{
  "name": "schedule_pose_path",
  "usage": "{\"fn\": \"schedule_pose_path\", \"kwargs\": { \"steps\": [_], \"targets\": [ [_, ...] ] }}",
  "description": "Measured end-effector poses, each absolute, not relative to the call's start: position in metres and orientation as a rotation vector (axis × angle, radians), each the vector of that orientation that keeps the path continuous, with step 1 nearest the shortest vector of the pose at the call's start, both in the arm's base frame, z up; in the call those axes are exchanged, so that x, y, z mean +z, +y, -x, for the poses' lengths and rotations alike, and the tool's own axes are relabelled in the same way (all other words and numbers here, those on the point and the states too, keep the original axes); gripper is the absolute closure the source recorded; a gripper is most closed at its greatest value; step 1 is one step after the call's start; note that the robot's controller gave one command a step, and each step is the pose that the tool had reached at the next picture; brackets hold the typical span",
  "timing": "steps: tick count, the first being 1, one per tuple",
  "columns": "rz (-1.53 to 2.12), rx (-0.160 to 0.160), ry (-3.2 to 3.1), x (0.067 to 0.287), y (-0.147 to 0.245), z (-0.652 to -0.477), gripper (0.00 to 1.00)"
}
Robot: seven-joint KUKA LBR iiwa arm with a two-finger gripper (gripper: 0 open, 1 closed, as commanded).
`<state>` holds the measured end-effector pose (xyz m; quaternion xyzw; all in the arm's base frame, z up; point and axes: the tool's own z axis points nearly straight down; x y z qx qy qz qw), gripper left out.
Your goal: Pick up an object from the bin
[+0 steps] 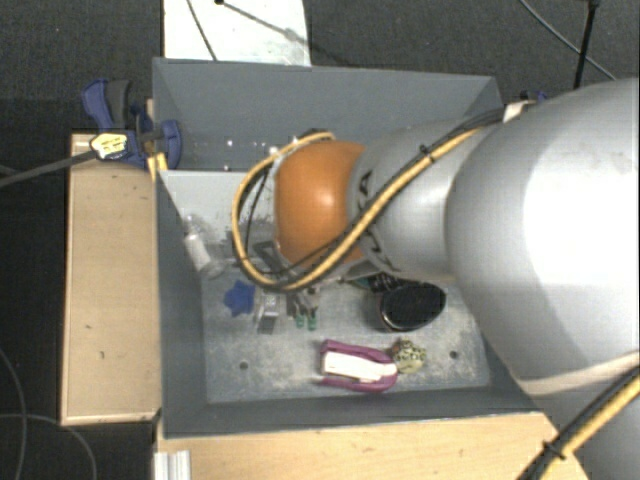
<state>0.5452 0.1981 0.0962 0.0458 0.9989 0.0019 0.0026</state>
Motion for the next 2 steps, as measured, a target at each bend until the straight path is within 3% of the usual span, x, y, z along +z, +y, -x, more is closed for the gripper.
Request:
{"fn": "schedule_pose_path", "kwargs": {
  "steps": [1,2],
  "targets": [
    [-0.075,0.007,3.138,0.072,0.2579,-0.5318,1.0],
    [-0.086,0.004,3.136,0.073,0.2541,-0.5335,0.0]
  ]
}}
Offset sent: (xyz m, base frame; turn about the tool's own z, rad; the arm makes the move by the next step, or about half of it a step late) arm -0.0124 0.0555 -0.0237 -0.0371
